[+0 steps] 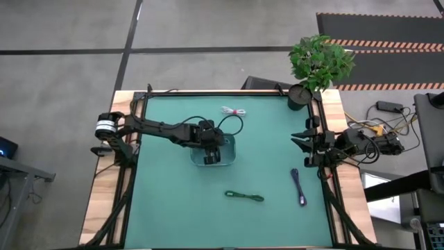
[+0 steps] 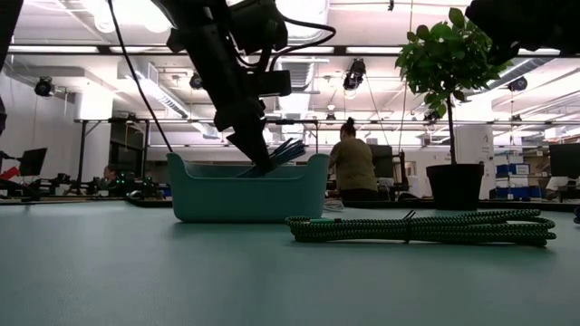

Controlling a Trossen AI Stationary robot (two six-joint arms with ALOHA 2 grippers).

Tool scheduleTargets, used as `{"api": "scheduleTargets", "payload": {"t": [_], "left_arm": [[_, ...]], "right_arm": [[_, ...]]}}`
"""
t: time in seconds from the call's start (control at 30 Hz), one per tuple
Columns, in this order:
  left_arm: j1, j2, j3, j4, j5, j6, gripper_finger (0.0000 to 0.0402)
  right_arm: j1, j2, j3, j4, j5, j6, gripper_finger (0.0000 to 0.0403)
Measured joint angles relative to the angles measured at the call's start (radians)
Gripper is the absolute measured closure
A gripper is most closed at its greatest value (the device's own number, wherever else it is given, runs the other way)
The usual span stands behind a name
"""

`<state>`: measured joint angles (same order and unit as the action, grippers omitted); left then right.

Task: Pick and place USB-C Cables
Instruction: Put the blue black charger cable into the green bin

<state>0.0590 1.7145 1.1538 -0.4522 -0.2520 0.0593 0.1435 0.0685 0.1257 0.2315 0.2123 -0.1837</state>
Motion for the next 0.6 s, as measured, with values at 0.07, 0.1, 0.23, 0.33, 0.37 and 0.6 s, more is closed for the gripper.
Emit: {"api": "scheduleTargets", "payload": {"t": [0.07,0.1,0.23,0.33,0.37,0.6], "left_arm": [[0.001,0.0,0.0,0.0,0.0,0.0,0.0361],[0.001,0.0,0.0,0.0,0.0,0.0,0.0361],[0.001,0.0,0.0,0.0,0.0,0.0,0.0361],[0.001,0.0,0.0,0.0,0.0,0.0,0.0361],[0.001,0.0,0.0,0.0,0.0,0.0,0.0361],[0.001,0.0,0.0,0.0,0.0,0.0,0.0361]], "right_arm": [[0.0,0.0,0.0,-0.005,0.0,0.0,0.0344],[0.0,0.0,0.0,-0.011,0.0,-0.001,0.0344],[0.0,0.0,-0.001,-0.017,0.0,-0.013,0.0344],[0.0,0.0,-0.001,-0.017,0.0,-0.012,0.0344],[0.0,0.0,-0.001,-0.017,0.0,-0.011,0.0344],[0.0,0.0,-0.001,-0.017,0.0,-0.01,0.0344]]}}
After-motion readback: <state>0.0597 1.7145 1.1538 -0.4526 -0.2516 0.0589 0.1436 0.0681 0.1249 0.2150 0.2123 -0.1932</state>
